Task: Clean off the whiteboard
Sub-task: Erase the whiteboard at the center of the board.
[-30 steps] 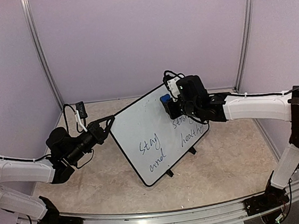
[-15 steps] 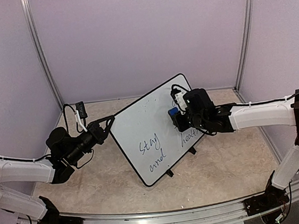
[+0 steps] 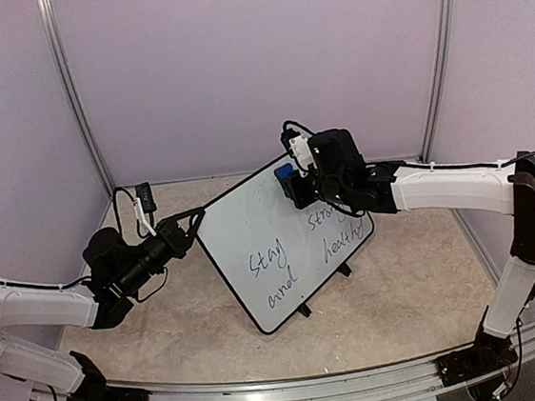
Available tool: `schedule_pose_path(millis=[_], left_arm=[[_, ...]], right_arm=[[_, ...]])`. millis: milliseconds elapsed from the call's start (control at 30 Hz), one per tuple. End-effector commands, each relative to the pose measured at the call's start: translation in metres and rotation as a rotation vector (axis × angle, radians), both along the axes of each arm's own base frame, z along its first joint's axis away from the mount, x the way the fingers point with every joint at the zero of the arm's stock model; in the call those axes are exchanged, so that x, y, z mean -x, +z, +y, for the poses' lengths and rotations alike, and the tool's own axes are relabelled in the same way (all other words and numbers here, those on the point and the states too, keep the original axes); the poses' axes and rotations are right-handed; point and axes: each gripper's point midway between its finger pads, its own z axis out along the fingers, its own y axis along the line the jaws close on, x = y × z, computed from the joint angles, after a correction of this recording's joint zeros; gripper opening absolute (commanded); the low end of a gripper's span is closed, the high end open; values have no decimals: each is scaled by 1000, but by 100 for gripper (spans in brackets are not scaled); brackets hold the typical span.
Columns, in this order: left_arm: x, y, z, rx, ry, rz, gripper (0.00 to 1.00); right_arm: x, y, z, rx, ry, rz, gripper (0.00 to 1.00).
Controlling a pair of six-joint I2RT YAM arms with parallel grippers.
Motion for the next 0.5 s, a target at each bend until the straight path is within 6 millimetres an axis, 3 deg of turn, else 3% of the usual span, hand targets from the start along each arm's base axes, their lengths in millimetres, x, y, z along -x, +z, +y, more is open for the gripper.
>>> schedule_pose_path(millis=[0, 467], left_arm=[[41, 25, -29, -32, -226, -169, 0], [41, 25, -30, -30, -231, -168, 0]], right_arm=[[18, -38, 23, 72, 79, 65, 23], [61, -39, 60, 47, 181, 64, 23]])
